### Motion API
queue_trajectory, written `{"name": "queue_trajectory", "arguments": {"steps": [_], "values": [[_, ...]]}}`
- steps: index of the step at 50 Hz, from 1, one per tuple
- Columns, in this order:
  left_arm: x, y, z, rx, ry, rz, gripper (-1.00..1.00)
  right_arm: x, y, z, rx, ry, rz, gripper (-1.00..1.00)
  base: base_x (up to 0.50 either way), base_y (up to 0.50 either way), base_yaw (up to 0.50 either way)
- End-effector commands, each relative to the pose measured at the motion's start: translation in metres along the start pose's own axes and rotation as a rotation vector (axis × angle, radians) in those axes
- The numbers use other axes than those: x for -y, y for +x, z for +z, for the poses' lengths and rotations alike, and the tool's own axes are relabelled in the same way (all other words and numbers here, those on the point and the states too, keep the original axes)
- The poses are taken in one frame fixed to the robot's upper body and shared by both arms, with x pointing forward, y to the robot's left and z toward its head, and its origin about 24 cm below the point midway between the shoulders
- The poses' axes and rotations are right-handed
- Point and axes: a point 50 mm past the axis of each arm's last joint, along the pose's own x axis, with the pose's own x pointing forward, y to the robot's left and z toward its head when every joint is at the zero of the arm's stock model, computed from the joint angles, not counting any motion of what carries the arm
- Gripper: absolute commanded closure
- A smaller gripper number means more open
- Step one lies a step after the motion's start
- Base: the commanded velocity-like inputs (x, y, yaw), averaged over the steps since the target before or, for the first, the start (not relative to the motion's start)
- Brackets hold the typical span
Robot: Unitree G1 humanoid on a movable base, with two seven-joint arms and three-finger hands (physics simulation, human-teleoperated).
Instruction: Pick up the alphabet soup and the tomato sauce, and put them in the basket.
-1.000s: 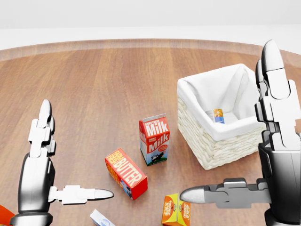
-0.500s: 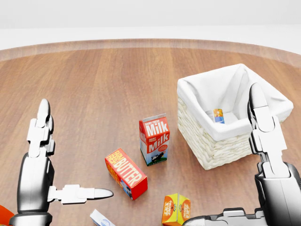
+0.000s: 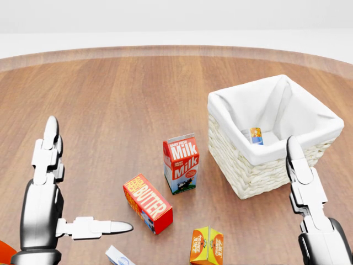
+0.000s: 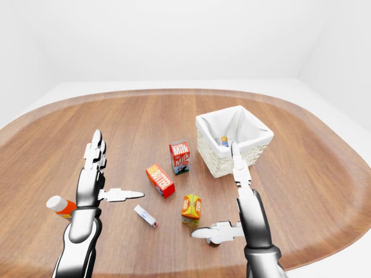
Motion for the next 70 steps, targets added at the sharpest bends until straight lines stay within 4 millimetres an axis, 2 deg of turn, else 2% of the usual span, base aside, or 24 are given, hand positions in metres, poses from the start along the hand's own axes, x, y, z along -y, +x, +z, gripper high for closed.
{"name": "queue_trajectory", "arguments": {"steps": [1,26,37,54,70], "values": [[0.000,0.000,0.002,0.010,0.010,-0.005,-1.00,-0.002,-0.011,-0.010,-0.076,0.035,0.020,-1.00,0.00,0.00,0.00],[0.000,0.000,0.000,0.000,0.016,-0.007,-1.00,-0.012,-0.027,-0.047,-0.270,0.055,0.042,-1.00,0.00,0.00,0.00],[0.001,0.000,0.000,0.002,0.017,-0.006,-1.00,-0.013,-0.034,-0.055,-0.318,0.065,0.048,-1.00,0.00,0.00,0.00],[0.000,0.001,0.002,0.011,0.019,0.000,-1.00,-0.024,-0.056,-0.082,-0.479,0.070,0.078,-1.00,0.00,0.00,0.00],[0.000,0.000,0.002,0.008,0.022,-0.004,-1.00,-0.027,-0.059,-0.095,-0.530,0.053,0.079,-1.00,0.00,0.00,0.00]]}}
